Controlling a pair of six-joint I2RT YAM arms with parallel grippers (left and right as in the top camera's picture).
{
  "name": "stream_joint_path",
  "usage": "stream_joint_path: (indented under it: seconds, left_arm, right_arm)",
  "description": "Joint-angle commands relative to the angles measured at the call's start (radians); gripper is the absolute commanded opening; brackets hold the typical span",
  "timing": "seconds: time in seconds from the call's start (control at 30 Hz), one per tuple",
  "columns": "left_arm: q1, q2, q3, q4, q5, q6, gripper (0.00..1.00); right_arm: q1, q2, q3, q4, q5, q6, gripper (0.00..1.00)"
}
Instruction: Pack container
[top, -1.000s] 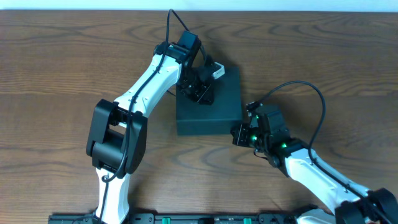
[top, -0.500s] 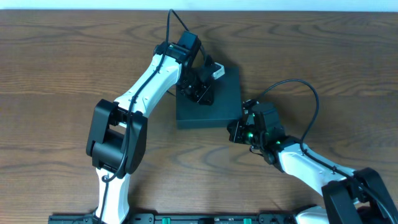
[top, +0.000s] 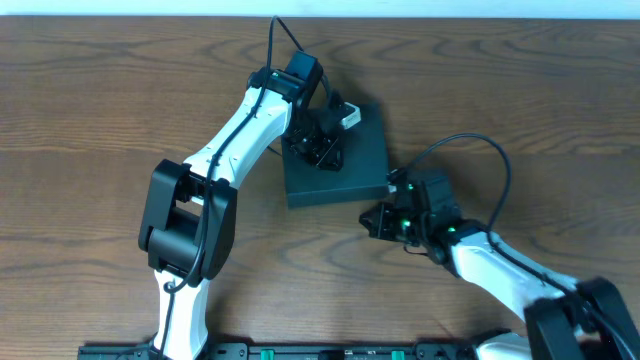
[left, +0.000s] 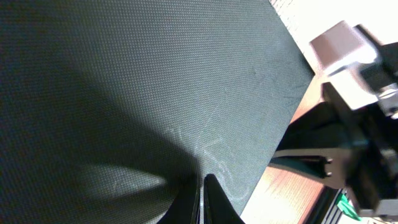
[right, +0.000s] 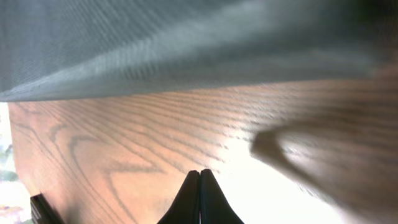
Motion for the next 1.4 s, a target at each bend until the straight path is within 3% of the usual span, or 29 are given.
stream_joint_path:
  seconds: [0.0,0.23,0.5,0.7,0.97,1.07,1.13,1.37]
  left_arm:
    - [0.011,-0.013,0.025,-0.008,-0.019,-0.034,0.06]
    - [0.06,-0.036,0.21,-0.041,-0.018,-0.116,0.06]
    - [0.136,-0.128,0.373,-0.058,-0.019,-0.215,0.06]
    - [0.224,-0.266,0.373,-0.22,-0.12,-0.214,0.06]
    - [0.25,-0.474,0.373,-0.436,-0.153,-0.075,0.06]
    - [0.25,-0.584,0.343,-0.579,-0.142,-0.01,0.06]
    - [0.25,-0.692,0.278,-0.571,-0.09,0.002,0.06]
    - [0.249,-1.131,-0.079,-0.441,-0.14,-0.017,0.06]
  right_arm:
    - [-0.047,-0.108,0.053,-0.05,-0.027,-0.125,0.01]
    - [-0.169,-0.324,0.185,-0.109,0.034,-0.357,0.02]
    - [-0.29,-0.447,0.369,-0.111,0.03,-0.479,0.02]
    - [-0.294,-0.49,0.389,-0.211,-0.006,-0.525,0.01]
    - [-0.293,-0.616,0.392,-0.277,-0.082,-0.523,0.02]
    - [-0.293,-0.715,0.397,-0.413,-0.11,-0.503,0.02]
    - [-0.293,-0.784,0.417,-0.548,-0.102,-0.503,0.02]
    - [-0.293,-0.978,0.463,-0.882,-0.102,-0.504,0.01]
